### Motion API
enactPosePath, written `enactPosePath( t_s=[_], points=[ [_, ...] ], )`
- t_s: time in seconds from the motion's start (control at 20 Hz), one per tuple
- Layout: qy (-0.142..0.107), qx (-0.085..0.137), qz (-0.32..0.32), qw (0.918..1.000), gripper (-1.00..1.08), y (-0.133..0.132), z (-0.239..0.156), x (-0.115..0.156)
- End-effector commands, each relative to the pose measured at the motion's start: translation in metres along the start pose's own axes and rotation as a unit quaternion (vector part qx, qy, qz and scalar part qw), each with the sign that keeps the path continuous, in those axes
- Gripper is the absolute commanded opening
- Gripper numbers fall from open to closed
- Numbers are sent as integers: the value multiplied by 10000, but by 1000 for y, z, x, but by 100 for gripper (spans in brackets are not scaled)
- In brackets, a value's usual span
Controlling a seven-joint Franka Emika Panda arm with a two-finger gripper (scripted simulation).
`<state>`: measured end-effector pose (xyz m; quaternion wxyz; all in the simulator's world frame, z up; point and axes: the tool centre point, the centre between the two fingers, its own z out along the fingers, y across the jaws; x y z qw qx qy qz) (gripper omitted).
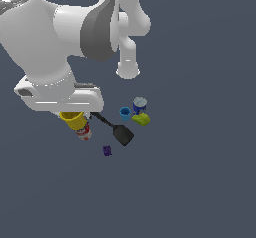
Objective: Pick up a designated object from a clutter of objects.
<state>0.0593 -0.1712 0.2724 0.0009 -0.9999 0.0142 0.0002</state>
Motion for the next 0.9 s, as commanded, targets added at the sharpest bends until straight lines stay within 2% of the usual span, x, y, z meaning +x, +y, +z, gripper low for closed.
enactPosePath(
  t_s=[0.0,0.4,0.85],
  points=[
    [3,1,-3,10000,-100,18,-25,-4],
    [2,-6,-4,10000,-100,57,-76,-10],
    [2,-9,-4,10000,-100,70,-92,-10]
  ],
)
